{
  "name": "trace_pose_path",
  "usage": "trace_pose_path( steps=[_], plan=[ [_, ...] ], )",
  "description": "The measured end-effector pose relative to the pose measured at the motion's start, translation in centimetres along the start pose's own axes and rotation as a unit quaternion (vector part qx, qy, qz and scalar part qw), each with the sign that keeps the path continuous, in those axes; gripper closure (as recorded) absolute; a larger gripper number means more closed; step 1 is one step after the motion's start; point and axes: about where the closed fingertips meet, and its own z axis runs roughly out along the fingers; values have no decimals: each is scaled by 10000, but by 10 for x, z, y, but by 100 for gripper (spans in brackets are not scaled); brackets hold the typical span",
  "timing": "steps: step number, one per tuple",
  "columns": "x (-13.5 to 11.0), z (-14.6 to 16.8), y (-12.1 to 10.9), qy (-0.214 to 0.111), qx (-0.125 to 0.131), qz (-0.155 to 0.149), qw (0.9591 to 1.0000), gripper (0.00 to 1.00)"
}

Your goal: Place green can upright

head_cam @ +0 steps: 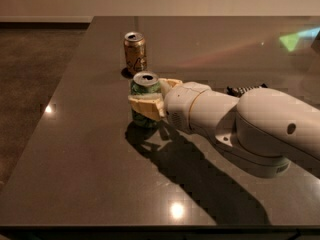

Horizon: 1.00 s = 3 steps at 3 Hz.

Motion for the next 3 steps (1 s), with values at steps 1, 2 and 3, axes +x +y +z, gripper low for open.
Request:
trace_pose_path(
  steps=[1,2,3],
  plan=[
    [5,2,1,-43,75,-49,10000,82],
    [11,2,4,-53,150,-128,9998,58],
    [9,3,7,-60,147,-168,9997,36]
  ],
)
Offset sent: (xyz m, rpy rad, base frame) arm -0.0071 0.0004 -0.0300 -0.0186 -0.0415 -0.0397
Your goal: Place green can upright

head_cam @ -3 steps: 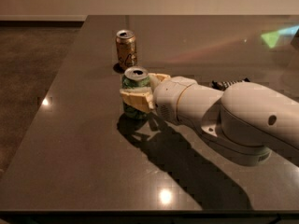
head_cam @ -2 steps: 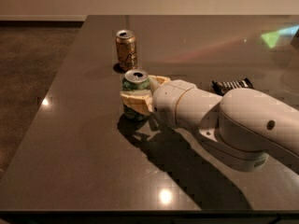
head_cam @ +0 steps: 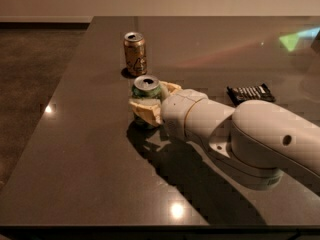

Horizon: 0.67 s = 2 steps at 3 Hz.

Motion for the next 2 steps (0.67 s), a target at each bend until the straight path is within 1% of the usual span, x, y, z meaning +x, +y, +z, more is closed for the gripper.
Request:
trace_pose_path(
  steps=[1,2],
  plan=[
    [-3,0,2,-4,-3,-31,10000,12],
    [-5,0,4,-7,-6,-60,10000,0]
  ],
)
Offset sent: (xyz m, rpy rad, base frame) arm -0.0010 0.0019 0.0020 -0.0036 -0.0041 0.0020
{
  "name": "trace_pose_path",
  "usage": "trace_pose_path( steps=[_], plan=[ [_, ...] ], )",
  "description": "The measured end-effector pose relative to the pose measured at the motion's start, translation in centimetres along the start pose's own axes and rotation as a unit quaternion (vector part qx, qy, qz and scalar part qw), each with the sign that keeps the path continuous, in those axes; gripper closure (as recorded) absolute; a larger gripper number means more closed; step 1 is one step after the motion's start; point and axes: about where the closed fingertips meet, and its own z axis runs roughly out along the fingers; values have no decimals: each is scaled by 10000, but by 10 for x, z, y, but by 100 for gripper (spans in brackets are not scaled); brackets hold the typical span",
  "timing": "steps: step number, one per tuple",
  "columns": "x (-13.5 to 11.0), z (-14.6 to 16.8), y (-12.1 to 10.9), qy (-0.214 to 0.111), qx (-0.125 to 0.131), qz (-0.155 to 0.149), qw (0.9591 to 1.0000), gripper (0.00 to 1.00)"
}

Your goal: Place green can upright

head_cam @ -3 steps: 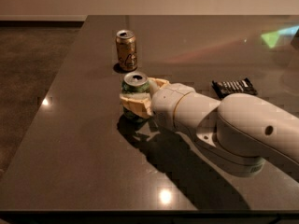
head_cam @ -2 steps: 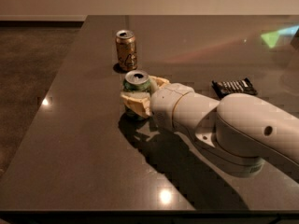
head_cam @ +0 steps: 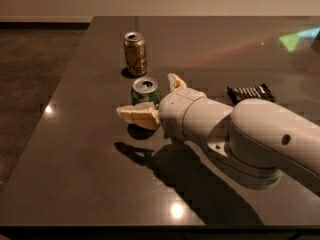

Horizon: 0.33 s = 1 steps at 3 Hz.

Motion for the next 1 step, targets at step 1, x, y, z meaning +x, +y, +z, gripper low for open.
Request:
trace_pose_path(
  steps=[1],
  plan=[
    [0,0,0,0,0,-1,10000,0]
  ],
)
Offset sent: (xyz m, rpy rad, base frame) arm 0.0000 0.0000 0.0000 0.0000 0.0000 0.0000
